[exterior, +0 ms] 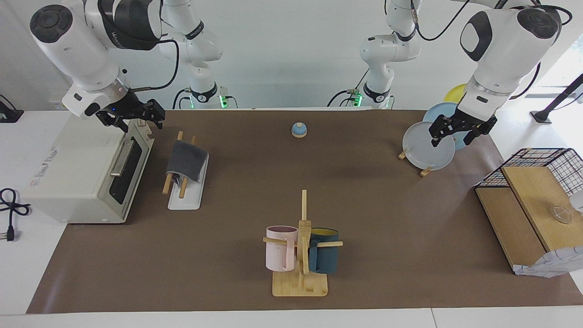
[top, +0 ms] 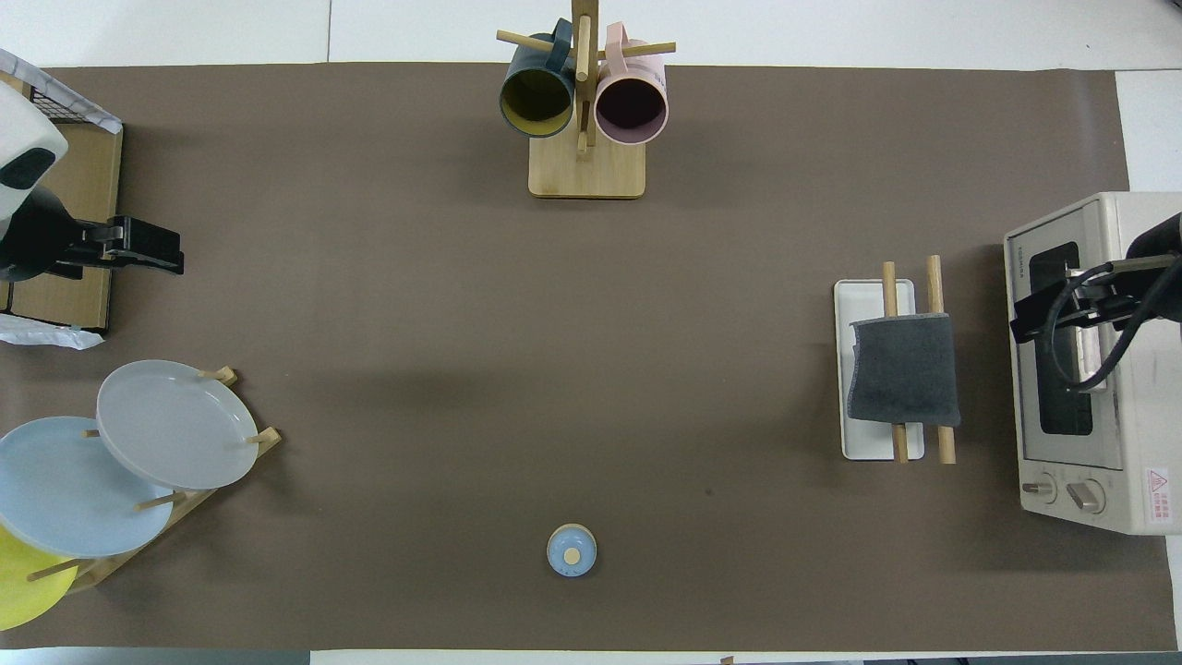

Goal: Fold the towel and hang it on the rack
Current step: 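Open the right gripper and withdraw it from the towel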

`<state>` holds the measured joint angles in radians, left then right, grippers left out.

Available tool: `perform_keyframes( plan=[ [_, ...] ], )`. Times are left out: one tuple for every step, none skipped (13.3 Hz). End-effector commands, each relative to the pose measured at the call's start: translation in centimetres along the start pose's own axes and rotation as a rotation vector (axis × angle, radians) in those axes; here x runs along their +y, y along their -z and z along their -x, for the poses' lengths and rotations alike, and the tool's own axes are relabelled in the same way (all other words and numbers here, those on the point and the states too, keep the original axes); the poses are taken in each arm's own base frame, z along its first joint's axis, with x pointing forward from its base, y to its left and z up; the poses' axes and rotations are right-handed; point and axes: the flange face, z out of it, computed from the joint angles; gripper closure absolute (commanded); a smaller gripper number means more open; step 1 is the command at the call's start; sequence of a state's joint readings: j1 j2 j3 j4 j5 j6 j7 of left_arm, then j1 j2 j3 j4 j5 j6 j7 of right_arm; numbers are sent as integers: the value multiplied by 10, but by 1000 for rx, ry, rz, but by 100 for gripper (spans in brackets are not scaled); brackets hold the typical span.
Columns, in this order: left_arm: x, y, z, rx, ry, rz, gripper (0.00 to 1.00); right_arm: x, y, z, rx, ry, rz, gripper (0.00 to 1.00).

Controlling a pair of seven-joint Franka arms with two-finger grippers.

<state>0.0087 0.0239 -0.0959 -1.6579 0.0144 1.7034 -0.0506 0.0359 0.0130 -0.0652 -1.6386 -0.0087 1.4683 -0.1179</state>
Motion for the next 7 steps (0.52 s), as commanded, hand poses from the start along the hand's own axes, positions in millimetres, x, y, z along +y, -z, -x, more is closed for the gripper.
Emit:
perform_keyframes(
  plan=[
    [-4,7,7,2,-4,-20,0,-9,9,4,28,-16,25,0],
    [-4,7,7,4,-4,-20,0,-7,10,1,41,-19,27,0],
    [-4,7,7,2,-4,-20,0,-1,18,2,54,-29,23,0],
    [-4,7,7,2,-5,-20,0,1,19,2,56,-34,23,0],
    [-4,7,7,2,-4,-20,0,2,19,1,60,-36,23,0],
    [-3,7,7,2,-7,-20,0,1,20,-1,64,-35,30,0],
    [-4,7,7,2,-4,-20,0,-1,24,-3,70,-30,31,0]
  ],
)
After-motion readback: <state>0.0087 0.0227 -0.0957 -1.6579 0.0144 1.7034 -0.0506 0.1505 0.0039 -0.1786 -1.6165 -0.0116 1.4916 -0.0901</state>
